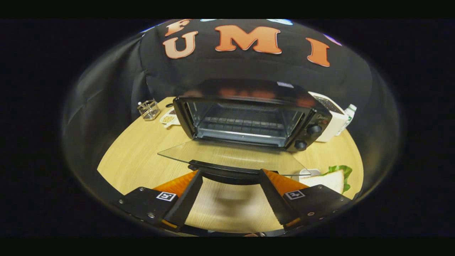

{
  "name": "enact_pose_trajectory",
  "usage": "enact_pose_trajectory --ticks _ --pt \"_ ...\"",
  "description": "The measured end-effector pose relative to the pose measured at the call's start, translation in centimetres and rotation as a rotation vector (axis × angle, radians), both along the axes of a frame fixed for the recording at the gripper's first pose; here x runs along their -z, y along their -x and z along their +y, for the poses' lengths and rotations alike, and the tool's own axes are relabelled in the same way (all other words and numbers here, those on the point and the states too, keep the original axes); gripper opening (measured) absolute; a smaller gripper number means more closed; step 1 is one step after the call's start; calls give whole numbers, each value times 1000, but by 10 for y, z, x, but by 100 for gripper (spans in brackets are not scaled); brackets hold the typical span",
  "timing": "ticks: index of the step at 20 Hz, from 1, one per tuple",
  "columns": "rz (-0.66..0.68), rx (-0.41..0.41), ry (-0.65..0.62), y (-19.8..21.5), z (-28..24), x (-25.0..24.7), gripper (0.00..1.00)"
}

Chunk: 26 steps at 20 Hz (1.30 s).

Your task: Open the toaster oven, put the food inside, and close the toaster oven door.

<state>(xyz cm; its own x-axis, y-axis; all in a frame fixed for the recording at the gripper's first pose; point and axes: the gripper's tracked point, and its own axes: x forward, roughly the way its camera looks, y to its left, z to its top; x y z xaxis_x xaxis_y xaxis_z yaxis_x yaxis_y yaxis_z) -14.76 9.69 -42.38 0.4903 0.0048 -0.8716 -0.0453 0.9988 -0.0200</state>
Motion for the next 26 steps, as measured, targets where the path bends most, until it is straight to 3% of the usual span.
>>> enact_pose_trajectory --ticks 3,12,18,22,26 --pt "90 22 -79 12 8 23 88" --pt "159 59 -37 4 -15 65 85" --pt "109 -25 28 1 -18 69 84" --pt "84 14 -34 3 -21 51 84" --pt "-13 21 -17 -4 -41 15 84"
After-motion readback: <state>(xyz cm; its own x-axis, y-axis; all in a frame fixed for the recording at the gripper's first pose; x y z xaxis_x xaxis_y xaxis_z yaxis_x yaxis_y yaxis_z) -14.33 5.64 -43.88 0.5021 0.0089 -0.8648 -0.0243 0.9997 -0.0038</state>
